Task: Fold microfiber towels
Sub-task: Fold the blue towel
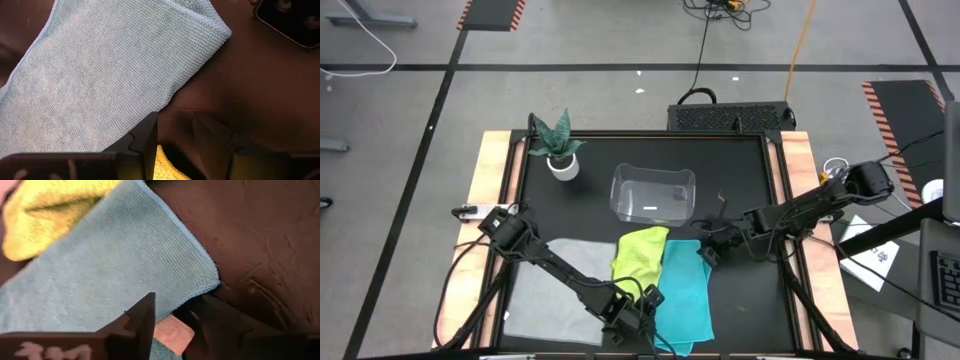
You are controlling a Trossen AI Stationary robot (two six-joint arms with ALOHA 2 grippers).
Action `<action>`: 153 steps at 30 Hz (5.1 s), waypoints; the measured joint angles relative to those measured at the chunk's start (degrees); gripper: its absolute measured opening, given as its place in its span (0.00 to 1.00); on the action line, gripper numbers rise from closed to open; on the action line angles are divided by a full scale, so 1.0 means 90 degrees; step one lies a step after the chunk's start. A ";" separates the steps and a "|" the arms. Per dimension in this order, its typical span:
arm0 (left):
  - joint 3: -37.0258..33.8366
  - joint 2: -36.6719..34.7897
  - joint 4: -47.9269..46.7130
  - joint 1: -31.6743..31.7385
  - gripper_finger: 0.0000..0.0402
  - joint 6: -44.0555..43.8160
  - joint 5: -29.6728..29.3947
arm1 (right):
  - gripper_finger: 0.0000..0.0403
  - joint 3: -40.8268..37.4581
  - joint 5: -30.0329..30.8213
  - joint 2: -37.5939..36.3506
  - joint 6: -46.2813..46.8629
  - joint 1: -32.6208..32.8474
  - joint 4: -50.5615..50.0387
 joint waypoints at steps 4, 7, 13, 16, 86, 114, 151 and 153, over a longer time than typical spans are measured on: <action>0.0000 0.0000 -0.0046 0.0000 0.32 0.0000 0.0000 | 0.23 0.0007 0.0009 0.0129 0.0051 -0.0099 0.0113; 0.0000 0.0000 -0.0138 -0.0010 0.32 -0.0015 0.0007 | 0.11 0.0005 0.0000 0.0077 -0.0033 -0.0147 0.0370; -0.0005 0.0000 -0.0153 -0.0135 0.32 0.0082 0.0013 | 0.02 0.0346 -0.0039 -0.0388 -0.0372 -0.0145 0.0597; -0.0005 0.0000 -0.0091 -0.0215 0.32 0.0274 -0.0039 | 0.01 0.0571 -0.0031 -0.0635 -0.0542 -0.0145 0.0622; -0.0002 0.0539 0.1130 -0.0299 0.32 -0.1212 -0.2680 | 0.02 0.0896 -0.0202 -0.1013 -0.2057 -0.0310 0.2303; 0.0002 0.0522 0.0316 -0.0374 0.32 -0.1833 -0.2181 | 0.52 0.0894 -0.0590 -0.1512 -0.3369 0.1333 0.0501; -0.0036 0.0293 -0.1730 -0.0818 0.32 -0.1613 -0.3075 | 0.52 0.0894 0.3008 -0.1464 -0.1426 0.2767 -0.1990; -0.0034 0.0229 -0.1611 -0.0786 0.32 -0.1663 -0.3157 | 0.52 0.0894 0.2868 -0.1226 -0.1948 0.2852 -0.1501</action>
